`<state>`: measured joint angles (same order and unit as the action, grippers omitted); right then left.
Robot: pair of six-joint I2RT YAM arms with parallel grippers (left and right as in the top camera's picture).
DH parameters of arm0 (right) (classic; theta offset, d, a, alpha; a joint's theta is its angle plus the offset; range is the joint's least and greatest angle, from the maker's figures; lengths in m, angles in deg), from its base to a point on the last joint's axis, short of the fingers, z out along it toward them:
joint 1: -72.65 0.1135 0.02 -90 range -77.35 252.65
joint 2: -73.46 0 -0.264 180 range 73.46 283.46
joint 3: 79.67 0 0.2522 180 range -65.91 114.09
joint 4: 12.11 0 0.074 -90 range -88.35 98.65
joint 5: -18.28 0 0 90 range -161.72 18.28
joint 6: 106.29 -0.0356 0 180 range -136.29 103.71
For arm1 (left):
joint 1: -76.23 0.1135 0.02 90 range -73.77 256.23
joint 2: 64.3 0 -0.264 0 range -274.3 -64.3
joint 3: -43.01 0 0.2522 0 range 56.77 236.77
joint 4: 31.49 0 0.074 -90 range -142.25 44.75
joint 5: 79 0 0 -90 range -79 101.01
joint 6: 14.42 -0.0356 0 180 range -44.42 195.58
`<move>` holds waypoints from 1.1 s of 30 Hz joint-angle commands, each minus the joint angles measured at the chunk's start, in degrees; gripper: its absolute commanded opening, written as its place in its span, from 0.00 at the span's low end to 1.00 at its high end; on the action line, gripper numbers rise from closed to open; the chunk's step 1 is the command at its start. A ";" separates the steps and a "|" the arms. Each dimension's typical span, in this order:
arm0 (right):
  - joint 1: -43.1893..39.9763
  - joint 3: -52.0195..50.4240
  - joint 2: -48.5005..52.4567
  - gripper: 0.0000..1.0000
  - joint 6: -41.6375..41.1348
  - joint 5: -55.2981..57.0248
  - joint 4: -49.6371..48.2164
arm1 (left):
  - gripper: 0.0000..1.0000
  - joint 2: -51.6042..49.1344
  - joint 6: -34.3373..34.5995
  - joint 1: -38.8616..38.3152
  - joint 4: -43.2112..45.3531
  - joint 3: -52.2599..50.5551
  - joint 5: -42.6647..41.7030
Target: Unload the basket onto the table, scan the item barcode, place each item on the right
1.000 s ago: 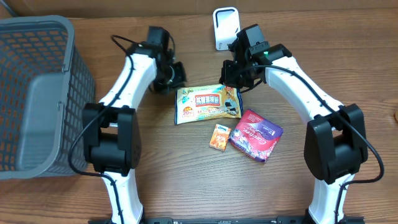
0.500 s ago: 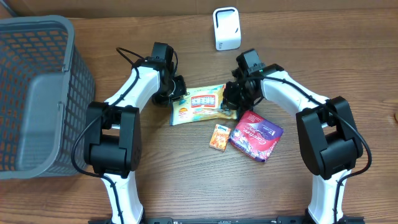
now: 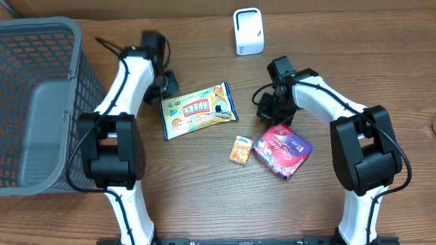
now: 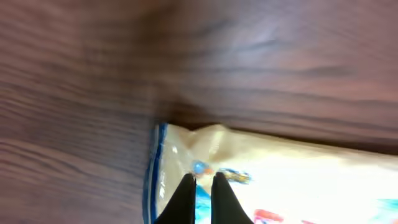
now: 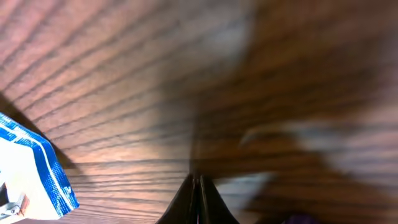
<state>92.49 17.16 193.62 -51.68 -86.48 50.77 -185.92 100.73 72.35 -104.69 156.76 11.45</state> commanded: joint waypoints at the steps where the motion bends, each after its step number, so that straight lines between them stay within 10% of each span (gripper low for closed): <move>1: 0.28 4.72 -3.61 0.04 9.29 -0.04 -0.79 | 0.04 0.15 0.85 -0.55 -2.51 5.68 -2.99; 20: 12.17 7.28 4.76 0.04 -2.86 -14.91 -27.17 | 0.04 0.00 6.23 -0.98 -3.65 -0.15 0.28; 33: 12.15 7.48 6.03 0.04 -5.18 10.86 -10.40 | 0.04 0.00 6.78 -0.96 -4.17 -2.45 0.66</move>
<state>106.69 25.27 201.14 -56.36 -89.08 35.86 -185.94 106.80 71.72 -108.76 154.61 11.10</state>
